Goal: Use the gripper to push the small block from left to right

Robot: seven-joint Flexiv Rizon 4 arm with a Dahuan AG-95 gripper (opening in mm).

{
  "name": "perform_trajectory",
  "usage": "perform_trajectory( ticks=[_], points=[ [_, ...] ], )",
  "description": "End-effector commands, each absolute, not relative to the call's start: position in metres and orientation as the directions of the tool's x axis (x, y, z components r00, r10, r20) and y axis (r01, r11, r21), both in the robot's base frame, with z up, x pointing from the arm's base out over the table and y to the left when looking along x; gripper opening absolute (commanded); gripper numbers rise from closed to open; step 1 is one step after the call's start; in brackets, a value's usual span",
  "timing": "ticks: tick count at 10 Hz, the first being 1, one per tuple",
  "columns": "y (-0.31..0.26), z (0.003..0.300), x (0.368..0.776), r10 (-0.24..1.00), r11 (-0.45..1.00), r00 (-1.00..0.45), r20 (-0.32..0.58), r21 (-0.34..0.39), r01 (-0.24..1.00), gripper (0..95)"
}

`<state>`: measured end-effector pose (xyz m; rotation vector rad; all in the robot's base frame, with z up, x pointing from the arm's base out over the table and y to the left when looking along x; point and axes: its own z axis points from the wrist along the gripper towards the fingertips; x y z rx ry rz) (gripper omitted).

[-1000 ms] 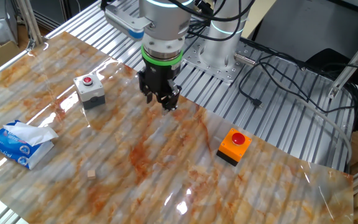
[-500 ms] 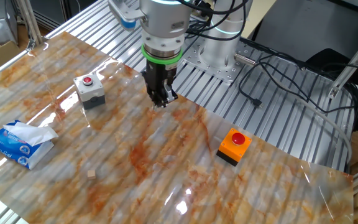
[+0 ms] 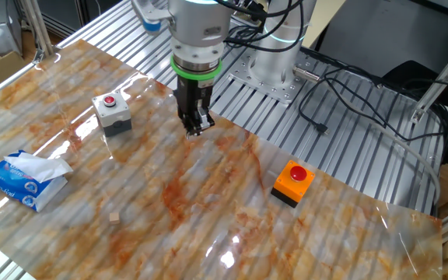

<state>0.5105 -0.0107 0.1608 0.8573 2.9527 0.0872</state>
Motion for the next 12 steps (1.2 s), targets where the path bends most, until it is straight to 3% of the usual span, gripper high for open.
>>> perform_trajectory(
  ticks=[1, 12],
  points=[
    [-0.017, 0.162, 0.519, 0.395, 0.919, -0.917, -0.056, 0.033, 0.394, 0.0],
    [-0.046, 0.157, 0.581, 0.313, 0.95, -0.948, -0.048, 0.027, 0.312, 0.0]
  ],
)
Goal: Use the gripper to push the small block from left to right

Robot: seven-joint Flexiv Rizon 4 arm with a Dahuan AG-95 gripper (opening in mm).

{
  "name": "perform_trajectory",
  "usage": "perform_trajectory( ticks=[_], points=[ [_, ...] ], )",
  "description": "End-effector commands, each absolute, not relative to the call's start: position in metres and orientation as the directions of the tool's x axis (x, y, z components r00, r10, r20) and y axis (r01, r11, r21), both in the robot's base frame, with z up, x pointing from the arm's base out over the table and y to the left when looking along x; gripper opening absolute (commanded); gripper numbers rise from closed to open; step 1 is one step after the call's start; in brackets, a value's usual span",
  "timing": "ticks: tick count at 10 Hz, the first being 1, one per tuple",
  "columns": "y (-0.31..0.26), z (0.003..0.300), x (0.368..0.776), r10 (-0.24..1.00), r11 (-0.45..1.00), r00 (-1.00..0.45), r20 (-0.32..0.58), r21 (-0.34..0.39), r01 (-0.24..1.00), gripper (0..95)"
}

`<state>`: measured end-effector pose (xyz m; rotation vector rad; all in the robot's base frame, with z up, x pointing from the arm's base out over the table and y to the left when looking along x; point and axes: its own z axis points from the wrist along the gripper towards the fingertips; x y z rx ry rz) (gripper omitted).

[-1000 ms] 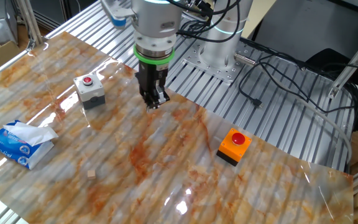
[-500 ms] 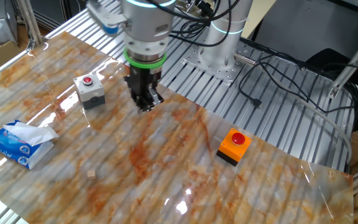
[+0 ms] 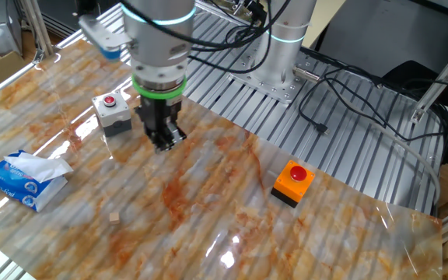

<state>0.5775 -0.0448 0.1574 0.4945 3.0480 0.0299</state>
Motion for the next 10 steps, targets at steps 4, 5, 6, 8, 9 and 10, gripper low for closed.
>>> perform_trajectory(
  ticks=[4, 5, 6, 8, 9, 10],
  points=[
    [-0.068, 0.155, 0.613, 0.273, 0.962, -0.961, -0.033, 0.023, 0.273, 0.0],
    [-0.071, 0.155, 0.617, 0.272, 0.962, -0.962, -0.031, 0.024, 0.271, 0.0],
    [-0.077, 0.156, 0.622, 0.258, 0.966, -0.966, -0.028, 0.026, 0.257, 0.0],
    [-0.087, 0.157, 0.633, 0.225, 0.974, -0.974, -0.026, 0.028, 0.224, 0.0],
    [-0.092, 0.155, 0.636, 0.207, 0.978, -0.978, -0.03, 0.032, 0.206, 0.0],
    [-0.094, 0.15, 0.635, 0.178, 0.984, -0.983, -0.052, 0.025, 0.177, 0.0]
  ],
)
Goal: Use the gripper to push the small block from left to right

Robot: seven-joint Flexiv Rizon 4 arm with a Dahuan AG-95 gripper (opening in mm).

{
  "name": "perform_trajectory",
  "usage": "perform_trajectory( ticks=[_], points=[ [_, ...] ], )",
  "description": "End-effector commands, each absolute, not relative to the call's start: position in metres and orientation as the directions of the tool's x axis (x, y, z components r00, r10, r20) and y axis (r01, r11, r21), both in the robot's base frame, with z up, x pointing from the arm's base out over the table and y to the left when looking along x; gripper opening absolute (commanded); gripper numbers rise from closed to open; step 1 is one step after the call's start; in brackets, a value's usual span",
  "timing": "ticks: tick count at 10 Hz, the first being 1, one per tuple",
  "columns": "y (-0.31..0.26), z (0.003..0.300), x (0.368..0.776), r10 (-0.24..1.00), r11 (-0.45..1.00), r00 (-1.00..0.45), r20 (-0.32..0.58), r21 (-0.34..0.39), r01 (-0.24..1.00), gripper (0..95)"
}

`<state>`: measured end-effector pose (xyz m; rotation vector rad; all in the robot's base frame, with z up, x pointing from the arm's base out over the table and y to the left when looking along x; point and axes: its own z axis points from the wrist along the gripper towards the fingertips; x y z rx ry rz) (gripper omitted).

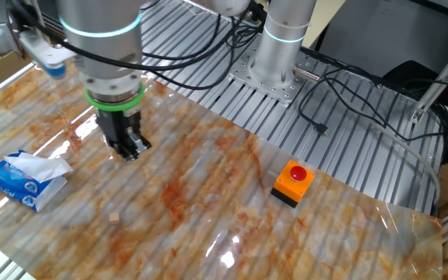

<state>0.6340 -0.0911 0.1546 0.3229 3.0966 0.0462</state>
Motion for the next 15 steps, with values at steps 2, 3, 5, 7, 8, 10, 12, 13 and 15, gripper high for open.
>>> perform_trajectory(
  ticks=[2, 3, 5, 7, 8, 10, 12, 13, 15],
  points=[
    [-0.097, 0.137, 0.631, 0.153, 0.988, -0.986, -0.068, 0.018, 0.152, 0.0],
    [-0.098, 0.133, 0.63, 0.137, 0.991, -0.988, -0.071, 0.01, 0.137, 0.0],
    [-0.1, 0.132, 0.629, 0.101, 0.995, -0.993, -0.065, -0.003, 0.102, 0.0],
    [-0.102, 0.131, 0.628, 0.094, 0.996, -0.994, -0.062, -0.003, 0.094, 0.0],
    [-0.103, 0.131, 0.628, 0.09, 0.996, -0.994, -0.058, -0.004, 0.09, 0.0],
    [-0.103, 0.131, 0.628, 0.09, 0.996, -0.995, -0.051, -0.004, 0.09, 0.0],
    [-0.103, 0.13, 0.627, 0.096, 0.995, -0.994, -0.047, -0.003, 0.096, 0.0],
    [-0.102, 0.13, 0.627, 0.084, 0.996, -0.995, -0.046, -0.004, 0.084, 0.0],
    [-0.102, 0.13, 0.627, 0.078, 0.997, -0.996, -0.048, -0.005, 0.079, 0.0]
  ],
)
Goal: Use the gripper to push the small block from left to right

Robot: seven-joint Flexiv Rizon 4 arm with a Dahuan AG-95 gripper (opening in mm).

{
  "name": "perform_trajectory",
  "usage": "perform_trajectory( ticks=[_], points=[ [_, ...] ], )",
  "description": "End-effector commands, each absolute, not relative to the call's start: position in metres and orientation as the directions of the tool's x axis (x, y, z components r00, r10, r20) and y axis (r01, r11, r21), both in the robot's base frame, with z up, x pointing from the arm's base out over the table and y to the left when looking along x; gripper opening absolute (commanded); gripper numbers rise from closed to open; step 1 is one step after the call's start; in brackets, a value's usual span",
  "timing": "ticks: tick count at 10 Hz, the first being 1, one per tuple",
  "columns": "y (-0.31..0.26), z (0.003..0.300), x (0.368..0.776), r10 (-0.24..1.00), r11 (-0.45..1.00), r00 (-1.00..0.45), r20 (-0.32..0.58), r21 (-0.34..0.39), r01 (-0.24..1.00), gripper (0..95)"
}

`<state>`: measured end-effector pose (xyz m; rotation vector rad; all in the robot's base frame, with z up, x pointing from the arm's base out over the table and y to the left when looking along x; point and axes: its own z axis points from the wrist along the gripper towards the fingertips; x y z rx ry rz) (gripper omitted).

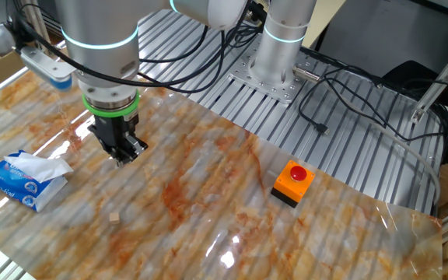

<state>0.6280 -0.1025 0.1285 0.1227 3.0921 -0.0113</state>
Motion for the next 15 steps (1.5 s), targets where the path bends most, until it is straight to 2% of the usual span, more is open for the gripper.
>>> perform_trajectory(
  ticks=[1, 7, 11, 15],
  points=[
    [-0.102, 0.1295, 0.6266, 0.079, 0.997, -0.996, -0.047, -0.005, 0.079, 0.0],
    [-0.102, 0.1294, 0.6266, 0.087, 0.996, -0.995, -0.055, 0.002, 0.087, 0.0],
    [-0.102, 0.1294, 0.6266, 0.03, 0.999, -0.996, -0.08, 0.023, 0.028, 0.0],
    [-0.102, 0.1294, 0.6266, 0.08, 0.997, -0.994, -0.079, 0.03, 0.078, 0.0]
  ],
)
